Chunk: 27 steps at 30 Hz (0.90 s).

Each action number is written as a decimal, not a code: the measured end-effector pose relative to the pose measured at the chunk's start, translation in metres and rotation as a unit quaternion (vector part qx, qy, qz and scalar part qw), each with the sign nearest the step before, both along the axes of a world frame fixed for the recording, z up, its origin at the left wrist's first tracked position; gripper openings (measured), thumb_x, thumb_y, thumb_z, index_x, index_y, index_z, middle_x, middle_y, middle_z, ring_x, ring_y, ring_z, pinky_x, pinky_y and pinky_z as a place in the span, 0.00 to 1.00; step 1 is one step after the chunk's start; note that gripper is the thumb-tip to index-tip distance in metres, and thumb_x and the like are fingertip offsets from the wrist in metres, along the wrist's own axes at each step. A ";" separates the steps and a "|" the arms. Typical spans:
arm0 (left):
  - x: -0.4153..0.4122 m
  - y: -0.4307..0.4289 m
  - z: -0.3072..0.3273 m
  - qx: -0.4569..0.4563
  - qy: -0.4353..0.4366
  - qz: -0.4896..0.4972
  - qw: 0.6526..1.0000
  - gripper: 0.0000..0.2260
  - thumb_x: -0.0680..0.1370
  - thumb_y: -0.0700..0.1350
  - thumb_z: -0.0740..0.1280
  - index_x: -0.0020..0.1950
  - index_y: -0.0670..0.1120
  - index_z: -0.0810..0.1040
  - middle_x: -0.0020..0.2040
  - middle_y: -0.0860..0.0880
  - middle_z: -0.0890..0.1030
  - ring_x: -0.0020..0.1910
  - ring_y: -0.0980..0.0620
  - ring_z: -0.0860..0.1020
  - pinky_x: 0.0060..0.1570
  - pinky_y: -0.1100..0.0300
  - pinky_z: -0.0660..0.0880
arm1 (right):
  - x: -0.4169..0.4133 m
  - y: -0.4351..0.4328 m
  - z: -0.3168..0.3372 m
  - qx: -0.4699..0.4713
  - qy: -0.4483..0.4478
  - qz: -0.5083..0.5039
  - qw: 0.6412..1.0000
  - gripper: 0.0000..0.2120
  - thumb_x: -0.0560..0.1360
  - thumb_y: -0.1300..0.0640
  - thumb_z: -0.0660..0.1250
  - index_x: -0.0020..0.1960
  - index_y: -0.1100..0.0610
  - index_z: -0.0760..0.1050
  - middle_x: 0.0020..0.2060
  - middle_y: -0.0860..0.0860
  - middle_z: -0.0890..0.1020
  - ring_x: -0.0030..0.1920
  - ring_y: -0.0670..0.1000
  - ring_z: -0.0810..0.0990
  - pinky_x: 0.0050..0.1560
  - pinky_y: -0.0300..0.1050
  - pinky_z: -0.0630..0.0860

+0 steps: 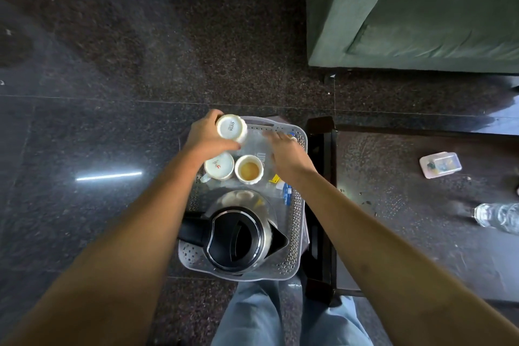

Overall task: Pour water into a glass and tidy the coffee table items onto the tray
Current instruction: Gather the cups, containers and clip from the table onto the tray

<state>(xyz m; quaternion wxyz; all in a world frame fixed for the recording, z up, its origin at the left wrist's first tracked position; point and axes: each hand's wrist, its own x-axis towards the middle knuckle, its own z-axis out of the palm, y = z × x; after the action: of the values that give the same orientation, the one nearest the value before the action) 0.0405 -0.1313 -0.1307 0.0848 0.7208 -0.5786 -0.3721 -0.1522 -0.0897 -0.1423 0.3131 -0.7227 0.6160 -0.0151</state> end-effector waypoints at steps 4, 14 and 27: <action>0.012 -0.010 0.001 -0.001 -0.015 -0.114 0.993 0.33 0.57 0.41 0.81 0.60 0.48 0.75 0.55 0.47 0.81 0.53 0.46 0.79 0.47 0.62 0.68 | 0.026 -0.021 0.009 -0.049 -0.063 -0.007 0.997 0.32 0.73 0.70 0.60 0.72 0.50 0.58 0.67 0.54 0.68 0.61 0.60 0.73 0.53 0.56 0.75; 0.015 -0.029 -0.005 0.034 -0.077 -0.236 0.968 0.37 0.58 0.37 0.80 0.65 0.45 0.73 0.61 0.45 0.79 0.60 0.46 0.77 0.57 0.56 0.71 | 0.052 -0.036 -0.013 0.016 -0.068 0.042 0.997 0.31 0.71 0.62 0.70 0.70 0.51 0.60 0.60 0.59 0.75 0.57 0.63 0.77 0.54 0.54 0.74; 0.022 -0.005 -0.031 0.001 -0.028 -0.169 0.985 0.31 0.66 0.44 0.75 0.66 0.44 0.68 0.65 0.44 0.65 0.57 0.43 0.75 0.56 0.51 0.73 | 0.066 -0.037 -0.043 0.042 -0.102 -0.031 0.993 0.29 0.69 0.65 0.70 0.63 0.47 0.63 0.46 0.55 0.82 0.44 0.55 0.80 0.44 0.44 0.73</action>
<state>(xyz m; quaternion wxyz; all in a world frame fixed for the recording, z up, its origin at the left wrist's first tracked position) 0.0623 -0.1361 -0.1613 0.0034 0.6233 -0.6936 -0.3612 -0.0867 -0.1264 -0.1852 0.4036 -0.6841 0.6032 -0.0729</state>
